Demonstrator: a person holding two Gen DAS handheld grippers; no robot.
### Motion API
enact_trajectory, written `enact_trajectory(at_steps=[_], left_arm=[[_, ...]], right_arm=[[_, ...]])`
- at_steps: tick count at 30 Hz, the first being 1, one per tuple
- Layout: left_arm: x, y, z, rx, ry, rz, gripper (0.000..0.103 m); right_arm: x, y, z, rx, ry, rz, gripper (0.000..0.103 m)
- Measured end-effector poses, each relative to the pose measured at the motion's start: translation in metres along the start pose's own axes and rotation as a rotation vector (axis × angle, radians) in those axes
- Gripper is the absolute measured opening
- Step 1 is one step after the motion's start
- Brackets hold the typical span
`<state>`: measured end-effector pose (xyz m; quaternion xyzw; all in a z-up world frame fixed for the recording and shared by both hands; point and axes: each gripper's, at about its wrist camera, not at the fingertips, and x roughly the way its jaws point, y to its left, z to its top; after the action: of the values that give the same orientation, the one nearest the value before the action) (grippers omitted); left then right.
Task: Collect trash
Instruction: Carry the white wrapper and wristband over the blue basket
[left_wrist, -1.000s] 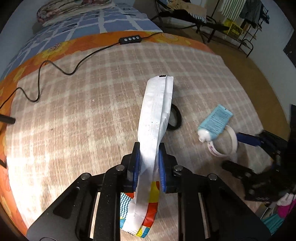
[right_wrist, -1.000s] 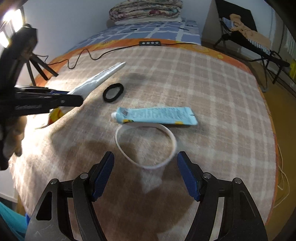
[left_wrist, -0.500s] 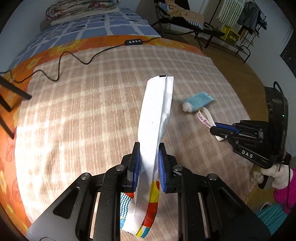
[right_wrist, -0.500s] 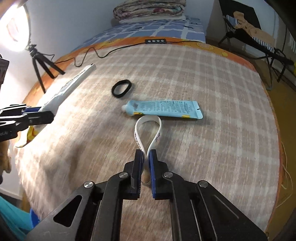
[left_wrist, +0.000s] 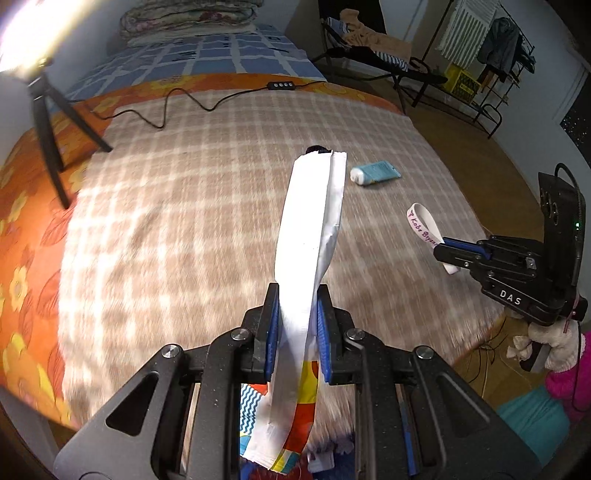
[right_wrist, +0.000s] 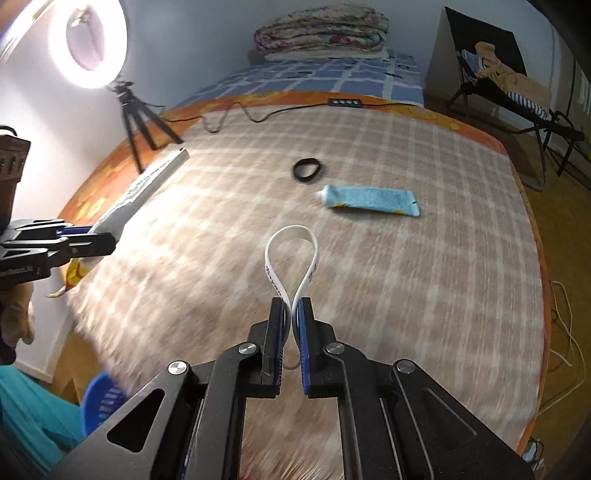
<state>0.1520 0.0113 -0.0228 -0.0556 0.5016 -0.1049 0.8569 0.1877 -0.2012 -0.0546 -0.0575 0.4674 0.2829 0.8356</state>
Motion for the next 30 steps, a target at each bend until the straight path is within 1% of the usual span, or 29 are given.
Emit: enact_trajectory(at_steps=[3,8,14,20,27,30], left_arm=[[-0.017,-0.002,-0.017,-0.002,-0.010,0.013,0.017],[-0.045,-0.010,-0.051,-0.013,-0.023,0.005,0.017],[-0.066,-0.024,-0.091,-0.008,-0.024,0.006,0.017],[-0.069,-0.032,-0.130,-0.016,0.005,-0.003,0.017],[-0.057,-0.037,-0.177,-0.035,0.065,-0.013,0.017],[-0.052,-0.037,-0.192,-0.049,0.084,-0.025,0.017]], right_arm=[[-0.014,0.013,-0.013,-0.022,-0.005,0.007,0.006],[-0.033,0.033,-0.037,-0.033,-0.006,0.040,0.006],[-0.055,0.054,-0.065,-0.044,-0.012,0.073,0.006],[-0.067,0.079,-0.091,-0.075,-0.010,0.095,0.006],[-0.068,0.102,-0.118,-0.107,0.012,0.123,0.006],[-0.065,0.111,-0.128,-0.122,0.028,0.129,0.006]])
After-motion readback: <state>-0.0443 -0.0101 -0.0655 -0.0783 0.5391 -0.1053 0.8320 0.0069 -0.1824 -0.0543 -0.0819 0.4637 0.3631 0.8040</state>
